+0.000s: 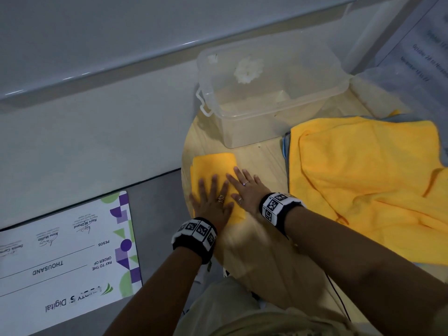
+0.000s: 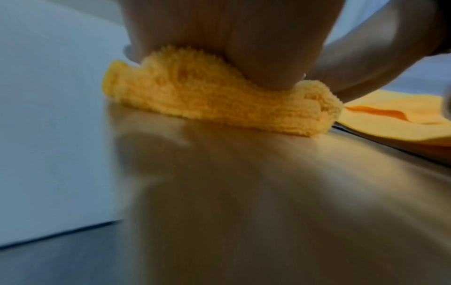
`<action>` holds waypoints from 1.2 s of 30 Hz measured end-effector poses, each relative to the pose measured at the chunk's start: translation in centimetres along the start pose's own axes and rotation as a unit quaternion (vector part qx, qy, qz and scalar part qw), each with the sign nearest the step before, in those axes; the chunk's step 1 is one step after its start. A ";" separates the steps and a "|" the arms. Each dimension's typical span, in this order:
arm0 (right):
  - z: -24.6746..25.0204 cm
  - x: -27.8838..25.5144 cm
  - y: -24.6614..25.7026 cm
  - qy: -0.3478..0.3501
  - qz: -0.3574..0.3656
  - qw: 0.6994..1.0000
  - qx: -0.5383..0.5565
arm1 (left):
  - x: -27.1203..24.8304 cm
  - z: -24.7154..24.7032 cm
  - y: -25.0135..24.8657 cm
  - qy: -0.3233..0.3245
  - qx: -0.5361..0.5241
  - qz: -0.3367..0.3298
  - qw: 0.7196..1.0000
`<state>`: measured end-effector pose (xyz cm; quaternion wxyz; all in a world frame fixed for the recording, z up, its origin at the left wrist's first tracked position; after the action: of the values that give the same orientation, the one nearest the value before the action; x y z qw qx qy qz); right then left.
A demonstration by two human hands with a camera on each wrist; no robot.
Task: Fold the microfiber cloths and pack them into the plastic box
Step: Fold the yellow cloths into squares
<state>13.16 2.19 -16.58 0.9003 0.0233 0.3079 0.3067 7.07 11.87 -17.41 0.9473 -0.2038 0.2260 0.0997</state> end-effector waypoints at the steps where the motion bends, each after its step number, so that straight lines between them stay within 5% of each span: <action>1: 0.9 0.3 -0.1 -0.033 -0.014 0.998 0.049 | 0.1 0.3 0.1 -0.016 -0.020 0.040 0.999; 5: 2.9 0.9 -0.2 -0.126 -0.104 0.937 0.308 | -1.1 2.1 1.3 -0.082 -0.128 0.144 0.978; 15: 3.8 3.9 0.8 -0.079 -0.023 0.973 0.215 | -0.1 3.0 1.0 -0.052 -0.064 0.116 0.990; 20: 3.3 1.9 -1.9 -0.059 -0.048 0.987 0.139 | -0.6 2.9 1.1 -0.026 -0.016 0.132 0.991; 24: 7.6 -6.2 -8.7 -0.254 -0.114 0.943 0.181 | -1.3 5.0 -5.8 -0.101 -0.002 0.024 0.995; 28: 9.2 -15.8 -18.1 -0.367 -0.254 0.883 0.146 | -0.6 3.5 -16.3 -0.040 -0.087 -0.143 0.985; 30: 7.5 -19.3 -23.2 -0.322 -0.364 0.868 0.104 | -0.5 1.7 -20.6 0.026 -0.173 -0.145 0.974; 32: 4.3 -22.2 -26.7 -0.204 -0.471 0.853 0.090 | -0.1 -0.1 -22.9 0.067 -0.243 -0.068 0.965; 34: 1.2 -24.0 -27.5 -0.117 -0.505 0.845 0.131 | 0.4 -2.1 -23.4 0.100 -0.293 0.033 0.950; 36: -0.3 -24.6 -27.3 -0.116 -0.477 0.858 0.154 | 0.9 -3.0 -23.6 0.098 -0.332 0.074 0.935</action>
<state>12.39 -33.90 -9.84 0.9504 0.0467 0.2183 -0.2165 13.38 -10.51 -12.23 0.7890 -0.4980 0.2862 0.2182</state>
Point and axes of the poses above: each hand's wrist, its own x-axis towards the middle knuckle, its own z-axis out of the back of the hand, y = z × x, the point moved 8 cm from there along x, towards the middle knuckle, and after that the axes turned 11 degrees about -x, right-handed, at the moved point
